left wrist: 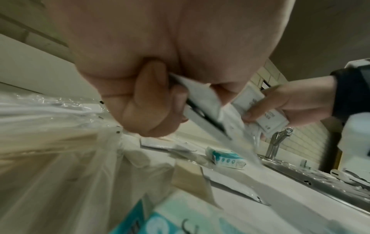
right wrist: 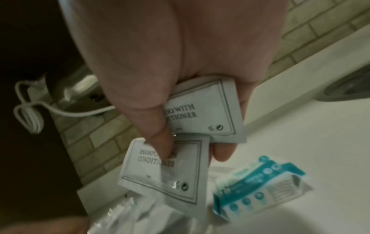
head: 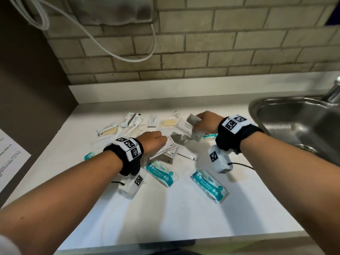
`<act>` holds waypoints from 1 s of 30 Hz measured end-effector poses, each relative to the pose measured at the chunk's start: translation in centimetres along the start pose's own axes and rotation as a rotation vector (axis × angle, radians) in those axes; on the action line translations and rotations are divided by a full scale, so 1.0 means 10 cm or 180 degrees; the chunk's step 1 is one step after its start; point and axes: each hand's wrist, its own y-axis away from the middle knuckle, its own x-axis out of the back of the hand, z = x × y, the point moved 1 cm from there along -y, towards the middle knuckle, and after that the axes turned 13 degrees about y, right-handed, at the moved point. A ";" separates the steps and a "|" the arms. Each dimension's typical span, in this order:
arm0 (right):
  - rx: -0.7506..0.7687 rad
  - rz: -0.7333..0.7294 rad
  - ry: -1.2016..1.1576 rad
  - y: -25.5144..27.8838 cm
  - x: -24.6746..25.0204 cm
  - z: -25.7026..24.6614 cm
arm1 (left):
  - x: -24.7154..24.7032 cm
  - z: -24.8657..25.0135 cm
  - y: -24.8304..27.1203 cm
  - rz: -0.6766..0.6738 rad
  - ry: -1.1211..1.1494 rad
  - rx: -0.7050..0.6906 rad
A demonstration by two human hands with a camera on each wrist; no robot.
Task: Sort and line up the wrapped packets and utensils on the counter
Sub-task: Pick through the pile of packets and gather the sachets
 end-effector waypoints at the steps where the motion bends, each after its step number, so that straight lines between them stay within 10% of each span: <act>1: 0.0050 0.0024 -0.0233 0.01 0.01 -0.04 | 0.00 -0.04 0.03 -0.0009 0.0063 -0.0008; 17: 0.0540 -0.0041 -0.0544 0.16 -0.06 -0.30 | 0.32 -0.12 0.21 0.0241 0.1547 -0.0829; 30: 0.0699 0.0233 -0.0870 0.09 -0.13 -0.50 | 0.30 -0.11 0.35 0.0107 0.2338 -0.0619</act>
